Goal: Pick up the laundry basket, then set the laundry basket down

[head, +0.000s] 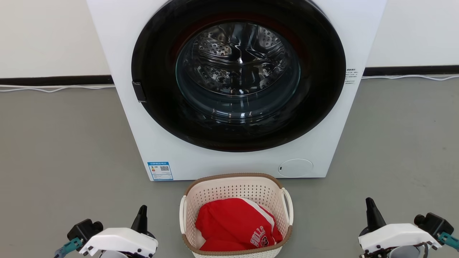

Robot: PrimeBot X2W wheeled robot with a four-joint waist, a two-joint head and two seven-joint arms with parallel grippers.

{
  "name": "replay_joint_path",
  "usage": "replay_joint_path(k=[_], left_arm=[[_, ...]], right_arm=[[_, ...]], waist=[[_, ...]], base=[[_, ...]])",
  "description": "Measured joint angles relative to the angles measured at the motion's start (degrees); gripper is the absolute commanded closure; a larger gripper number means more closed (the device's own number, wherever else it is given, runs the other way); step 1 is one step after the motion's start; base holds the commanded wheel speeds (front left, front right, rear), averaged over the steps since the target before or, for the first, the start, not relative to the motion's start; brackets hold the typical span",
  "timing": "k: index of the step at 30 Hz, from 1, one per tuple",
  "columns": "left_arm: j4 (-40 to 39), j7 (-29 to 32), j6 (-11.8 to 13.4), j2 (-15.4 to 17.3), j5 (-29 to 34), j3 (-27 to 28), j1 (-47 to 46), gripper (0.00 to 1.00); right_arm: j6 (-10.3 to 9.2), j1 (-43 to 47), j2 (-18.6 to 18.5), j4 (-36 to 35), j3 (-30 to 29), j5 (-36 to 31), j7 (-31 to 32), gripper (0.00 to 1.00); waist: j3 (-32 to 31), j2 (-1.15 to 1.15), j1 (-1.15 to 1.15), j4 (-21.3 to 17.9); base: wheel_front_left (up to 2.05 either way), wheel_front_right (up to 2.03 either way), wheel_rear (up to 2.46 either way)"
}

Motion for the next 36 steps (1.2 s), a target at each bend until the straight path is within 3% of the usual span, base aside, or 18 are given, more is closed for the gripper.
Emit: replay_joint_path(k=[36], left_arm=[[-8.4,6.0,-3.1,0.1,-20.0,4.0,1.6,1.00]], right_arm=[[-0.01,1.4,0.0,-9.5,-0.6,25.7,5.9,1.00]], waist=[[1.8,0.00,0.00,0.3]], base=[[0.00,0.00,0.00]])
